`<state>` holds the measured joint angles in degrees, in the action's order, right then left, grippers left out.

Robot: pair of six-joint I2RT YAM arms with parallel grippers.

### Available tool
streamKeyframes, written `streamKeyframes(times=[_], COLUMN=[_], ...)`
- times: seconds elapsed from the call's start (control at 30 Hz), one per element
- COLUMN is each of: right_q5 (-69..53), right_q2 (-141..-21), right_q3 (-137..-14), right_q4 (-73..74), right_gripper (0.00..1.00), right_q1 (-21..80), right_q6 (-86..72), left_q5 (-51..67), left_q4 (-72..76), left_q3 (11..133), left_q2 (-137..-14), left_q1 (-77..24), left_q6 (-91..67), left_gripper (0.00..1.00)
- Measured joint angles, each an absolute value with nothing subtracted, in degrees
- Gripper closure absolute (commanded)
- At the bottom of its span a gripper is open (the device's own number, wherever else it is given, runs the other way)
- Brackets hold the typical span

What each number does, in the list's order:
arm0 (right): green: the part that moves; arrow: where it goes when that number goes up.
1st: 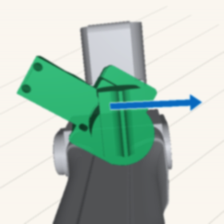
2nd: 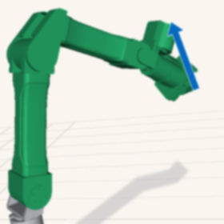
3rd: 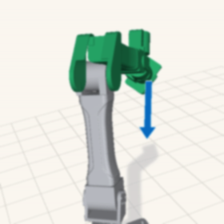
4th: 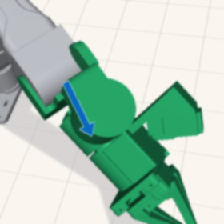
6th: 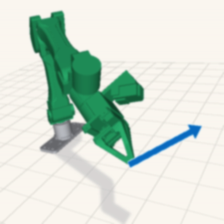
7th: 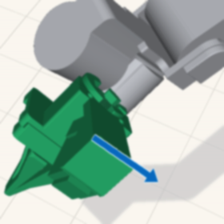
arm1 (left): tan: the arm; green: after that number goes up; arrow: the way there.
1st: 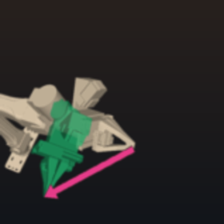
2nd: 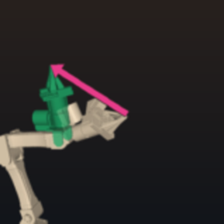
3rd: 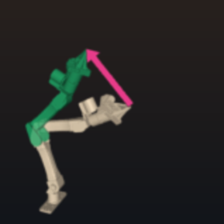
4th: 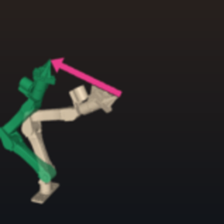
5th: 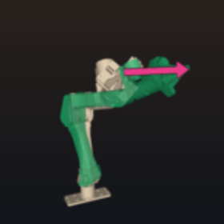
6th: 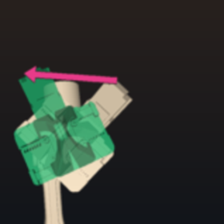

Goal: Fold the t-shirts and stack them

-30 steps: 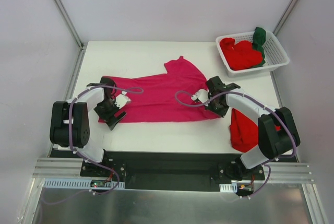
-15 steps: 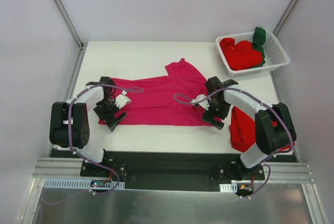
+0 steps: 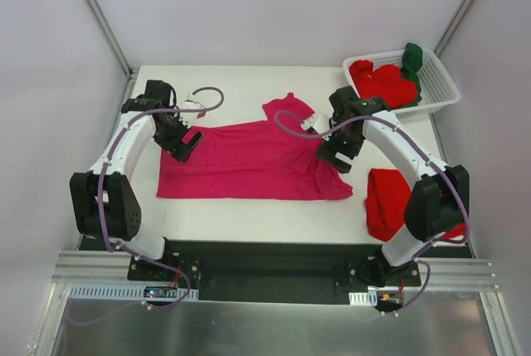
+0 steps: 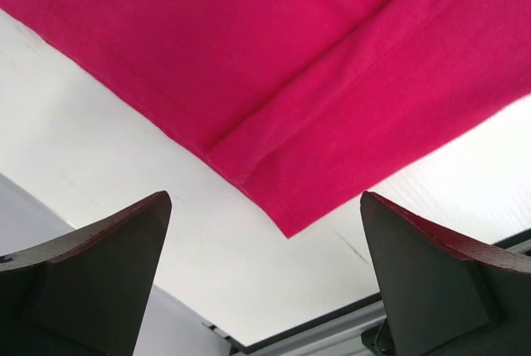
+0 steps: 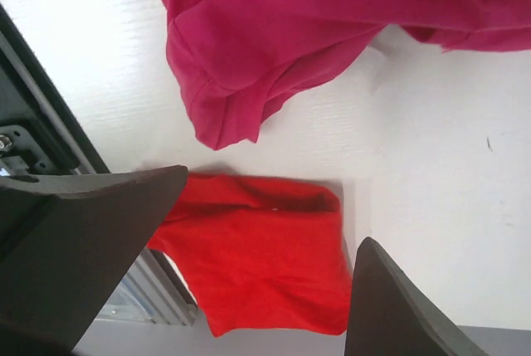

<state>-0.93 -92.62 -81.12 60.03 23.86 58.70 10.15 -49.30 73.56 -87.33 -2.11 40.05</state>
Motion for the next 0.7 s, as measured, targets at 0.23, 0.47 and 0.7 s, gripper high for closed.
streamKeyframes(times=[0.23,0.47,0.7], right_q5=[-0.56,1.39,3.73], right_q2=[-96.49,-97.23,-97.27], right_q3=[-77.84,-74.32,-70.43], right_q4=[55.00,49.43,44.05], right_gripper=[0.04,0.04,0.04], right_q1=[26.35,31.29,32.21], right_q6=[56.21,54.37,52.88], left_q5=[10.02,7.16,5.69], left_q4=[-46.50,-46.48,-45.58], left_q3=[73.52,75.35,79.94], left_q2=[-96.33,-100.86,-104.92], left_q1=[-2.68,-8.82,-11.66], left_q6=[36.86,36.80,36.80], left_gripper=[0.01,0.01,0.01])
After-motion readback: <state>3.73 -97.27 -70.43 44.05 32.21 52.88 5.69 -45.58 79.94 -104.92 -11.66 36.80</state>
